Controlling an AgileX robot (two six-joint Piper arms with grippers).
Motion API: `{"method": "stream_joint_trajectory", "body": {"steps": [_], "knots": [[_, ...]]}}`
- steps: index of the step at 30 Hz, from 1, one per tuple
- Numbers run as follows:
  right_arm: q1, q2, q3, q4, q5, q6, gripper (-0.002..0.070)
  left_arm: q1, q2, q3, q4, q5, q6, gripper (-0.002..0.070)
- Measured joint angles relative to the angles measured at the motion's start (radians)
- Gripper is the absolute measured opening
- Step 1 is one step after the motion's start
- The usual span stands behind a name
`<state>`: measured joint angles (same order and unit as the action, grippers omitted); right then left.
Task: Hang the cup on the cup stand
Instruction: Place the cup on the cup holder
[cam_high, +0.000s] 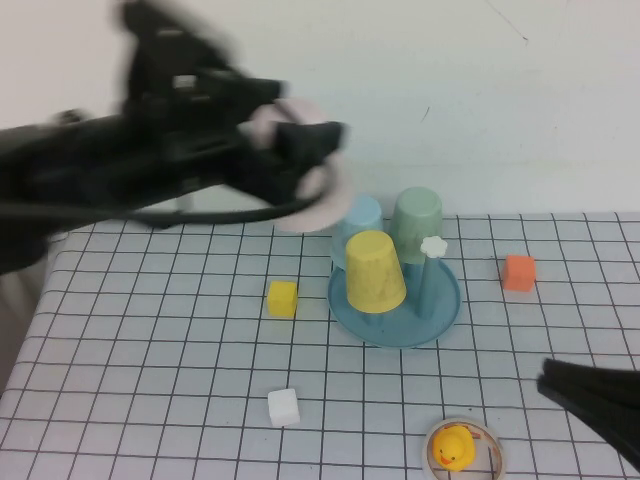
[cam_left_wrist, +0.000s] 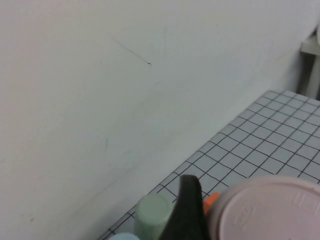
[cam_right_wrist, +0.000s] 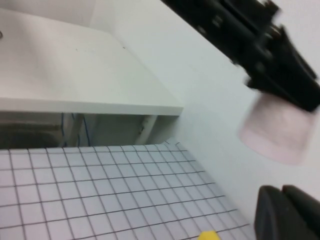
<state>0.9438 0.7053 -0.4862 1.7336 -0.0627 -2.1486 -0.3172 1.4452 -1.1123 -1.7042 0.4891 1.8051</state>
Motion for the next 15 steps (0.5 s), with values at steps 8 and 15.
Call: {"method": "stream_joint_trajectory", "body": {"steps": [8,15], "knots": [[0.0,-0.043,0.034,0.0,-0.056,0.073,-0.0001,-0.17,0.324,-0.293,0.002,0.005,0.214,0.0533],[0.0,-0.157,0.034,0.024,-0.407,0.125,-0.0001,-0.193,0.523,-0.479,0.002,0.008,0.149,0.0533]]}}
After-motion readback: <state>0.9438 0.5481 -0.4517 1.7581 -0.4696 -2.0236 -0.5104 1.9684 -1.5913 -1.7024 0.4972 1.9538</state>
